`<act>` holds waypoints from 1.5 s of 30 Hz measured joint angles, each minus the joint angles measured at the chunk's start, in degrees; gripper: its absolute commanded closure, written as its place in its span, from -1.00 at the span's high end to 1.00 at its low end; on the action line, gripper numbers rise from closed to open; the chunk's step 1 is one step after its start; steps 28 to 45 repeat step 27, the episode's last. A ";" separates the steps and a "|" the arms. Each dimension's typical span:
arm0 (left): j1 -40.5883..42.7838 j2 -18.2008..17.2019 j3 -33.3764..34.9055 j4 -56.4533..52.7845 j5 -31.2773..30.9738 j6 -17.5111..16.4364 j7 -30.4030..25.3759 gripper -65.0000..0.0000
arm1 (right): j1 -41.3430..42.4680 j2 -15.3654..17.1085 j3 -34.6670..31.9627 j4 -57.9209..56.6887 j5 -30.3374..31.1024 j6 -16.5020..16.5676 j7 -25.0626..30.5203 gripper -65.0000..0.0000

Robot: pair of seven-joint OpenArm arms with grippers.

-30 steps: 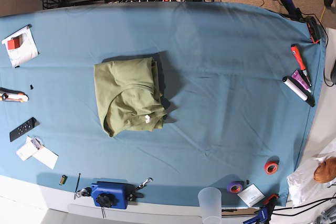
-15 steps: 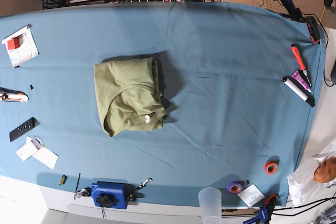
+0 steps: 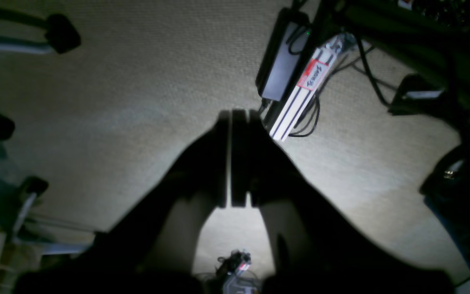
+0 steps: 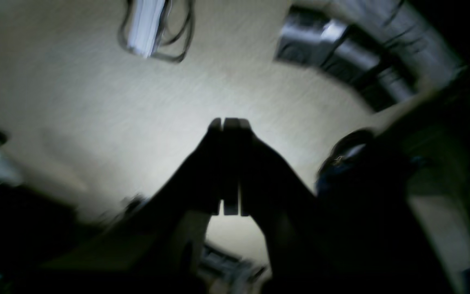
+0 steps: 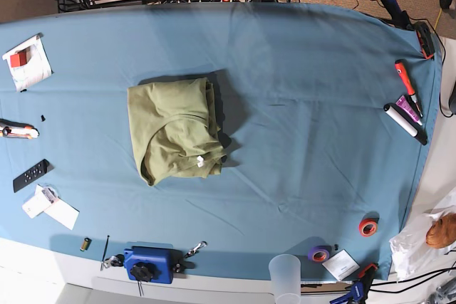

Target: Layout the t-shirt on the table in an organized manner, then fold the t-shirt properly

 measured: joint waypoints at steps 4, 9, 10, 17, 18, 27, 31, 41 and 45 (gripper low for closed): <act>0.02 2.23 0.04 -4.02 0.87 -0.42 -6.82 -1.00 | 1.70 0.15 -0.83 0.13 -0.07 -3.67 0.81 -1.00; -0.09 1.27 0.02 -4.31 0.94 -0.17 -8.11 -1.00 | 0.79 0.15 -0.85 -0.02 -0.02 -3.45 1.14 -1.00; -0.11 1.14 0.02 -4.28 0.87 -0.22 -8.17 -1.00 | 0.81 0.15 -0.85 -0.04 0.00 -3.26 1.31 -1.00; -0.11 1.46 0.00 -4.22 0.70 -2.58 -8.57 -1.00 | 1.11 -0.48 -0.85 0.07 0.02 -3.43 2.60 -1.00; -0.11 1.42 -0.02 -4.20 0.68 -2.36 -8.72 -1.00 | 0.96 -0.52 -0.85 0.07 0.02 -3.43 2.56 -1.00; -0.11 1.36 0.00 -3.78 -1.95 -2.56 -8.70 -1.00 | 0.96 -0.48 -0.85 0.07 0.02 -3.43 1.01 -1.00; -0.11 1.36 0.00 -3.78 -1.95 -2.56 -8.70 -1.00 | 0.96 -0.48 -0.85 0.07 0.02 -3.43 1.01 -1.00; -0.11 1.36 0.00 -3.78 -1.95 -2.56 -8.70 -1.00 | 0.96 -0.48 -0.85 0.07 0.02 -3.43 1.01 -1.00; -0.11 1.36 0.00 -3.78 -1.95 -2.56 -8.70 -1.00 | 0.96 -0.48 -0.85 0.07 0.02 -3.43 1.01 -1.00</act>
